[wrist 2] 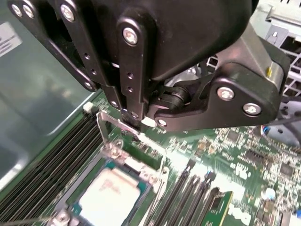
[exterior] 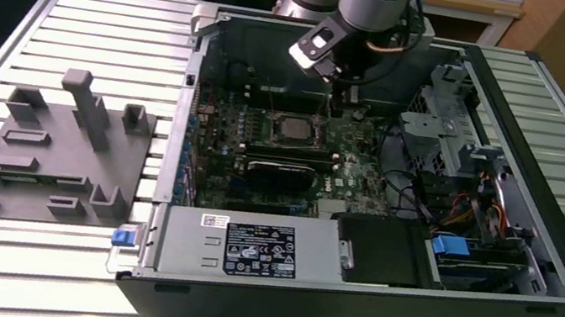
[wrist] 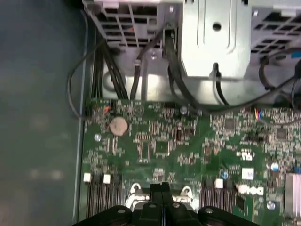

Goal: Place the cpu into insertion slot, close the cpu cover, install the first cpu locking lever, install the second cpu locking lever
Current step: 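Close the cpu cover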

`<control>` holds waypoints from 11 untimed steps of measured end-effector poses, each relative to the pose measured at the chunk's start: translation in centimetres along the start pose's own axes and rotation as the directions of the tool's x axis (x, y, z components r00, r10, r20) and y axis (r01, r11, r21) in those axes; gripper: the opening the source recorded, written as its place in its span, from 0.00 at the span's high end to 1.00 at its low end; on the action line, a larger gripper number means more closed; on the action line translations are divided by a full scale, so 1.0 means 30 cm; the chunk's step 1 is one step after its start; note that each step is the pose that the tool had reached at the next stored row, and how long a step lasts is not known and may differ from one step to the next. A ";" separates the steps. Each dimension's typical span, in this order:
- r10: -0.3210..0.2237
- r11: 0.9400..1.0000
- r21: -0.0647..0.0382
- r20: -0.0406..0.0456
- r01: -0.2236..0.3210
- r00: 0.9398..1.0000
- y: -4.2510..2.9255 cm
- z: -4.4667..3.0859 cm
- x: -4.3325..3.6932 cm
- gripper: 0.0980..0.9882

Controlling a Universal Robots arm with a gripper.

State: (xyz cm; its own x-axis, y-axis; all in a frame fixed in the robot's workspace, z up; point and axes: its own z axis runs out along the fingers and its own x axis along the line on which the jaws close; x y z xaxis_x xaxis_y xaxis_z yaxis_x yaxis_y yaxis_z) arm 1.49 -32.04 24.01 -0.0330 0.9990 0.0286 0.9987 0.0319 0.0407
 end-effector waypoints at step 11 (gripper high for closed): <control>0.000 1.000 0.000 0.000 0.000 1.000 -0.088 0.008 0.003 0.99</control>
State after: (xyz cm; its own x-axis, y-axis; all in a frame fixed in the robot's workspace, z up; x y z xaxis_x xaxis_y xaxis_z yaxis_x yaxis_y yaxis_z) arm -1.13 -32.02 23.65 -0.0327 0.9991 0.0284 0.9987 0.0315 0.0406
